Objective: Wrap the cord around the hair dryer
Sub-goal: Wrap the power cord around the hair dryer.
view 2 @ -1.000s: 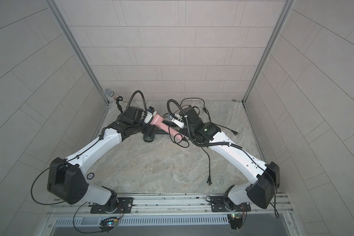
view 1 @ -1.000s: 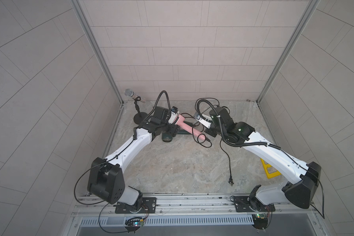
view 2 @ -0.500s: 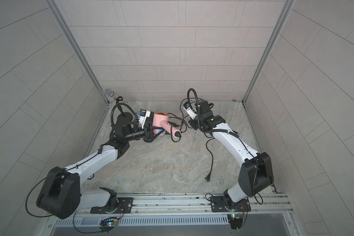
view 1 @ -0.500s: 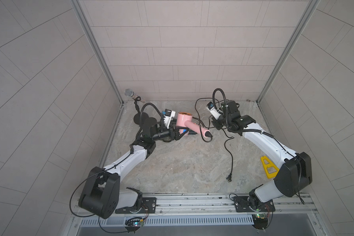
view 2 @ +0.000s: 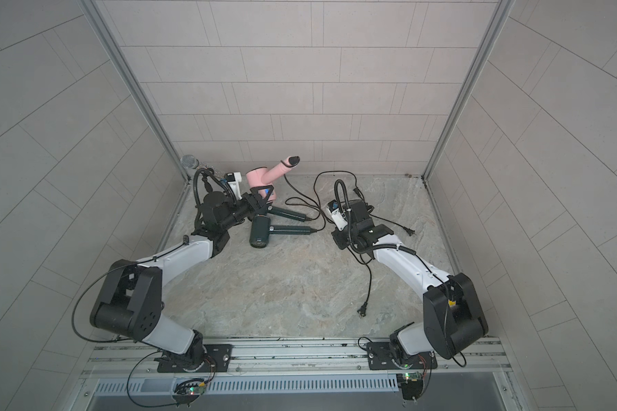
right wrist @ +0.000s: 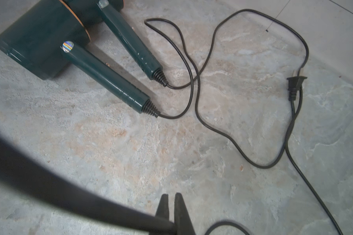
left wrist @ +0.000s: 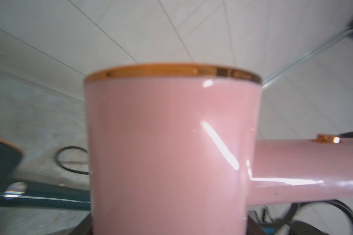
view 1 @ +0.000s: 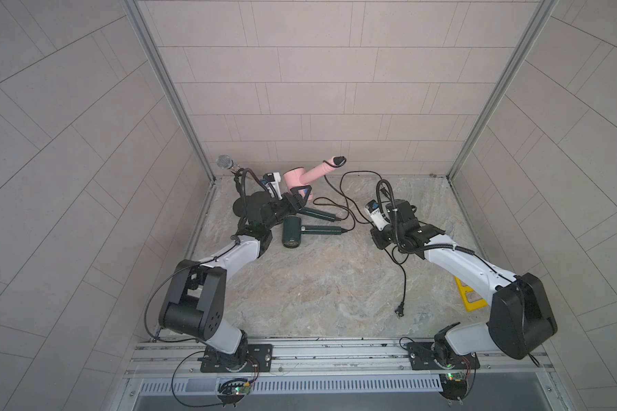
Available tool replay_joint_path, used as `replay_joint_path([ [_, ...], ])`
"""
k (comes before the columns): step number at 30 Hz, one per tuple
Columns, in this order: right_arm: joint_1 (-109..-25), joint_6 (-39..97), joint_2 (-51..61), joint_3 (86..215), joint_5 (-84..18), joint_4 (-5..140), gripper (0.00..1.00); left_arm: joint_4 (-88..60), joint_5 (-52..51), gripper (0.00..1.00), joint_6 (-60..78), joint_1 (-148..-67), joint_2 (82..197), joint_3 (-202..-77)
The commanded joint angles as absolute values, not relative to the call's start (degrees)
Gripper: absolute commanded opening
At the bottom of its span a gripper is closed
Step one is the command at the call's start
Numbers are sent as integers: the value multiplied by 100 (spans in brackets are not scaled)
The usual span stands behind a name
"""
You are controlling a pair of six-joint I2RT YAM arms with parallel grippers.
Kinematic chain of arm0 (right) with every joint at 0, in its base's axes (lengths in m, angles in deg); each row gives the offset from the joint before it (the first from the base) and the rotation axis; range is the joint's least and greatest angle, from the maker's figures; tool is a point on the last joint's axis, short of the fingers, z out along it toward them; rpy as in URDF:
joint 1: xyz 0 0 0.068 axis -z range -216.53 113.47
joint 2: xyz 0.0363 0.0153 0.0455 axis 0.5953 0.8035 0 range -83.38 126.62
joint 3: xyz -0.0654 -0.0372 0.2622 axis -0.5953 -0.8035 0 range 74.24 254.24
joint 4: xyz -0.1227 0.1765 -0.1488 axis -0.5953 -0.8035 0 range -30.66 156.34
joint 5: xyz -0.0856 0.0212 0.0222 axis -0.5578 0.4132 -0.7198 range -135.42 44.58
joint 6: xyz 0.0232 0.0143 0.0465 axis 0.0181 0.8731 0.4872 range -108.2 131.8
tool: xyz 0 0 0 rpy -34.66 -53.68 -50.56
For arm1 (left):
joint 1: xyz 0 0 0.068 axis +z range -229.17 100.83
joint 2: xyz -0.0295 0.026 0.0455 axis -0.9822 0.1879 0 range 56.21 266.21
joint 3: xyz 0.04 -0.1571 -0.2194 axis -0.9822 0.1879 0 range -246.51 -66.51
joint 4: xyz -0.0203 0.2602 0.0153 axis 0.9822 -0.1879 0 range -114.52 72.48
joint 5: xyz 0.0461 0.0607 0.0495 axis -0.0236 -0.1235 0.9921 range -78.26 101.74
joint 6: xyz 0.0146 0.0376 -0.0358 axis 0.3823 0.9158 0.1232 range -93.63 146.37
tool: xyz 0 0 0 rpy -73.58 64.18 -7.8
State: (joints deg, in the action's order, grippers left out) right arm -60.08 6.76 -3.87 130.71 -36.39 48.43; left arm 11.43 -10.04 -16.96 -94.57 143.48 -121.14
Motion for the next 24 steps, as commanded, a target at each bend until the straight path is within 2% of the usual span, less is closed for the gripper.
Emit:
replay_joint_path([
  [1, -6313, 775, -749, 13094, -4108, 4555, 0, -1548, 1370, 0, 196, -9601, 14020, -13017],
  [4, -6647, 636, -864, 13263, -4391, 4345, 0, -2329, 2328, 0, 681, -9605, 14301, -13414],
  [10, -6923, 324, -1033, 13735, -5167, 3892, 0, -2774, 3516, 0, 1386, -9692, 14639, -13413],
  [15, -6892, -27, -1044, 14199, -5963, 3583, 0, -2990, 3660, 0, 2054, -9867, 14539, -13236],
  [19, -6802, -267, -923, 14687, -5773, 3756, 0, -3430, 4143, 0, 2750, -10274, 14623, -13432],
  [24, -6361, -446, -471, 15252, -5354, 3955, 0, -4212, 3811, 0, 3094, -10595, 14498, -13633],
])
